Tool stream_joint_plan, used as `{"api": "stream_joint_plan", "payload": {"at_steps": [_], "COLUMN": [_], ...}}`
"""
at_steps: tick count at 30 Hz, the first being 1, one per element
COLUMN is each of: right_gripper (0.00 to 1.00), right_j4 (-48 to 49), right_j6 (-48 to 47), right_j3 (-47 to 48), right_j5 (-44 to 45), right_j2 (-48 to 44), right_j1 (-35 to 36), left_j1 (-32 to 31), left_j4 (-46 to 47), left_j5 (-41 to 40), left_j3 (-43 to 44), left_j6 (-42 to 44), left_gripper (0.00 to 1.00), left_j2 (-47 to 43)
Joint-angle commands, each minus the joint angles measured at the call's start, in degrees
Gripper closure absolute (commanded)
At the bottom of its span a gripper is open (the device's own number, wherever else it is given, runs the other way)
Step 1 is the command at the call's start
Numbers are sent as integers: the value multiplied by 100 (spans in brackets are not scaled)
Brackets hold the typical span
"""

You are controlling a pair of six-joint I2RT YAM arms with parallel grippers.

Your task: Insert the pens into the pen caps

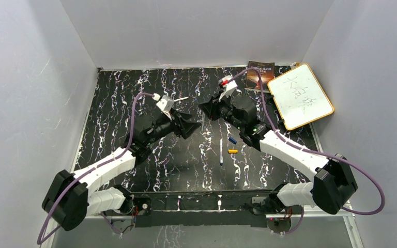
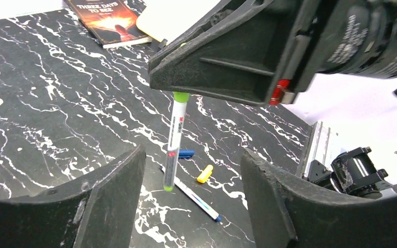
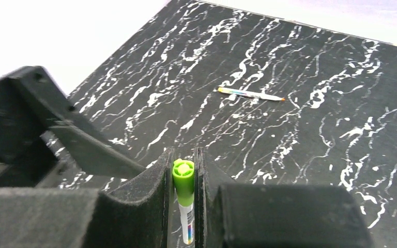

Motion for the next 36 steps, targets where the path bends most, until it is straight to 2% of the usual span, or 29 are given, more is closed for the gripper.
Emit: {"api": "stream_joint_plan", "payload": {"at_steps": [1,3,7,9,11,17,27,36], "right_gripper": [100,100,100,100,100,100,100,100], "right_j4": [1372,2069,2284,3404,4662,5621,5655,5965], "right_j6": [-516,-611,-954,-1594,-1855,-1775,-1990,-1717], "right_j3": [-426,-728,-771,-1212,-1774,-2071,-2277,-2382], "right_j5": [550,717,992,788,605,530,392,357], "right_j2": [2,42,409,587,858,1566,1948,2478], "right_j1": [13,11,19,18,10,-5,6,2], "left_j1": [-20,-16,-18,-20,-16,-16,-15,-16], "left_j4": [-174,-297,-615,-701,-742,-632,-622,-535], "left_j5": [-439,-544,-612,-641,-657,-607,-666,-657], "left_j3": [-266,-356,-372,-364,-347,-333,-399,-420], "left_j6": [61,65,107,147,163,104,110,84], "left_gripper": [34,34,34,35,35,35,35,34], "left_j2": [-710,-958,-1227,-1280,-1272,-1145,-1149,-1096]}}
